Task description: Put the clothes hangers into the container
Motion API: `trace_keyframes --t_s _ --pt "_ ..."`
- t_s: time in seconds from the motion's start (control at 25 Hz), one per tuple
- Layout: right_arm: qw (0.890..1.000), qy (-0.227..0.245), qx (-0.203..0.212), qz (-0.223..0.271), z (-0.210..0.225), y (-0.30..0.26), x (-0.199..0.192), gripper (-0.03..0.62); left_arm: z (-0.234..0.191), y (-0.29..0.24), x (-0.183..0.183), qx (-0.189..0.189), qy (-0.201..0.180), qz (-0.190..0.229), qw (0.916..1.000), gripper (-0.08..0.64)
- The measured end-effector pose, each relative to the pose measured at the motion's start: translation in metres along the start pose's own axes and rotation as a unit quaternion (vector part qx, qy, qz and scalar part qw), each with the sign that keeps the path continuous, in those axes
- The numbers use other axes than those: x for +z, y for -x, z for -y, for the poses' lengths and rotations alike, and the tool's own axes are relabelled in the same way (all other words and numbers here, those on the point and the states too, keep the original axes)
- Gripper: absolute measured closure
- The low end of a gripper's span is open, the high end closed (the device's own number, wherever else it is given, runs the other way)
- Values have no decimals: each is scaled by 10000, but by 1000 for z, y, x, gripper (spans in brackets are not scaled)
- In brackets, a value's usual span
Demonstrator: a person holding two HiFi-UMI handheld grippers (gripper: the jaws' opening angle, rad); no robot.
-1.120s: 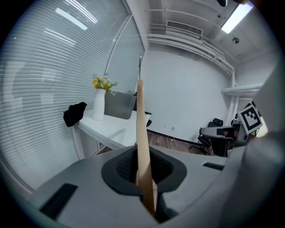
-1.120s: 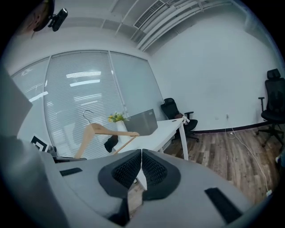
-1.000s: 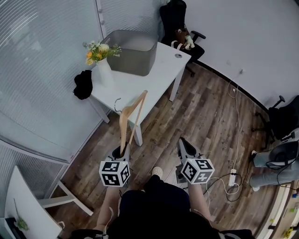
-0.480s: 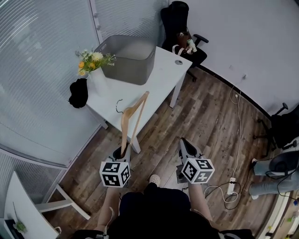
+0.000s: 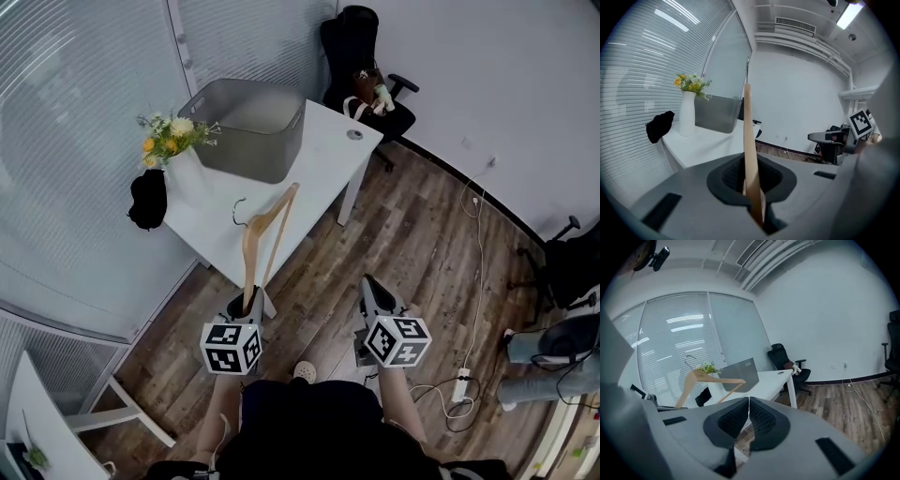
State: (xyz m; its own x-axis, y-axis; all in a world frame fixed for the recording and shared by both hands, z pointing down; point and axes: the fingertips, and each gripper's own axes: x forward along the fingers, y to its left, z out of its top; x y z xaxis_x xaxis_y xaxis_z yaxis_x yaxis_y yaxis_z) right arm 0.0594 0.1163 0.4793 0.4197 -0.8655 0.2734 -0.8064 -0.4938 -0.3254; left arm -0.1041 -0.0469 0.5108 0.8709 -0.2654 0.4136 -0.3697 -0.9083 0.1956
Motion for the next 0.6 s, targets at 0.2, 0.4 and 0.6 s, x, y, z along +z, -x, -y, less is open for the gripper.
trace_keyframes --t_s 0.2,0.4,0.6 --pt "10000 1 -47 -4 11 6 -1 563 12 -6 -3 -60 -3 -6 10000 531" --pt "9998 -129 -163 -66 16 20 -15 563 24 -1 -14 -175 -71 -133 9997 531" --pt "9996 -208 -188 -105 15 26 -28 563 24 0 -21 -200 -130 -205 9995 531"
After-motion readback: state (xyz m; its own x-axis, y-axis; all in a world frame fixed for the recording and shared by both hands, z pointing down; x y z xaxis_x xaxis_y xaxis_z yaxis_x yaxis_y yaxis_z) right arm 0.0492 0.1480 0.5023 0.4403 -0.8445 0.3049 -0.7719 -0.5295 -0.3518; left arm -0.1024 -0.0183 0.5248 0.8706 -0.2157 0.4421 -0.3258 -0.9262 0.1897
